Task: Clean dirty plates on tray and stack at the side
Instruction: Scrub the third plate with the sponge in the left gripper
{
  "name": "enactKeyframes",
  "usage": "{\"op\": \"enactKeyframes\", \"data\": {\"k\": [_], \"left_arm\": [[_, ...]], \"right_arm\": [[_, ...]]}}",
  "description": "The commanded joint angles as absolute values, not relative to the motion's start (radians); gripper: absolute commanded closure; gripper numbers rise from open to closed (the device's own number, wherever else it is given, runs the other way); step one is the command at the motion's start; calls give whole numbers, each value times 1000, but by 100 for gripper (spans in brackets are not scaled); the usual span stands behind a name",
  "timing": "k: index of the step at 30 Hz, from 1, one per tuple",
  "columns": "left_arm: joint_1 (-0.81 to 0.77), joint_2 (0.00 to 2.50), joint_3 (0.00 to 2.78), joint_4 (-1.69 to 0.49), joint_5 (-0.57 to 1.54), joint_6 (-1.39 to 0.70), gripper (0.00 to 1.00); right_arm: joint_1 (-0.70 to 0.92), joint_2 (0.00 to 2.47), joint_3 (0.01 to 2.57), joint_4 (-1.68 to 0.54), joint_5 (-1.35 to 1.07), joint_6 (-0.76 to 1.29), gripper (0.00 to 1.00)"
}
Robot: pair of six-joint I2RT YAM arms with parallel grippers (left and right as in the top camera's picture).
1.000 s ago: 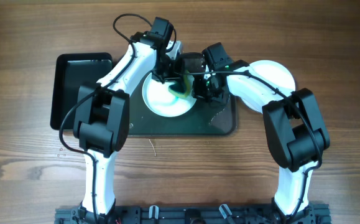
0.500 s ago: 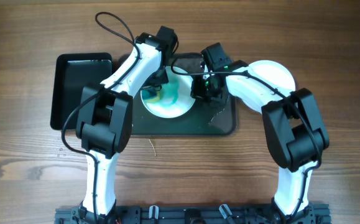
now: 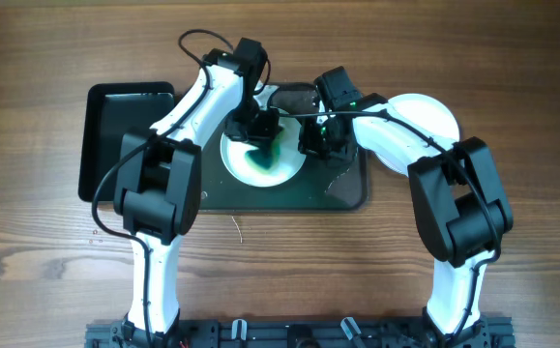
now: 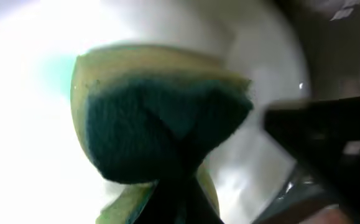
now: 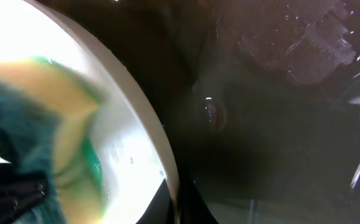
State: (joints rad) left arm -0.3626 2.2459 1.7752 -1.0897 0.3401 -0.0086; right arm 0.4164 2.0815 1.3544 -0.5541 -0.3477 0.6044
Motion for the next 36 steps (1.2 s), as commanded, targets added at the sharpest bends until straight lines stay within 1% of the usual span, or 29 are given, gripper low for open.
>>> {"op": "enactKeyframes", "data": {"k": [1, 3, 4, 10, 12, 14, 22, 34, 36], "left_arm": [[-375, 2250, 1769, -1032, 473, 36, 96], [-370, 2250, 1769, -1000, 440, -2, 96], [-367, 2250, 1769, -984, 390, -50, 96], [-342, 2250, 1769, -995, -121, -382, 96], [-334, 2249, 1769, -1025, -258, -438, 96], [-325, 2247, 1769, -1059, -337, -461, 96], [-314, 2200, 1771, -1116, -357, -461, 96], [-302, 1974, 1788, -1203, -356, -460, 96], [-296, 1948, 1788, -1226, -356, -460, 96]], "right_arm": [[415, 2106, 1327, -559, -315, 604, 96], [415, 2106, 1327, -559, -315, 604, 96], [415, 2106, 1327, -559, -315, 604, 95], [415, 2106, 1327, -560, -315, 603, 96], [415, 2106, 1327, -560, -315, 604, 96], [415, 2106, 1327, -559, -315, 604, 96], [415, 2106, 1327, -559, -315, 604, 96], [416, 2103, 1327, -565, -316, 601, 96], [416, 2090, 1327, -573, -316, 575, 96]]}}
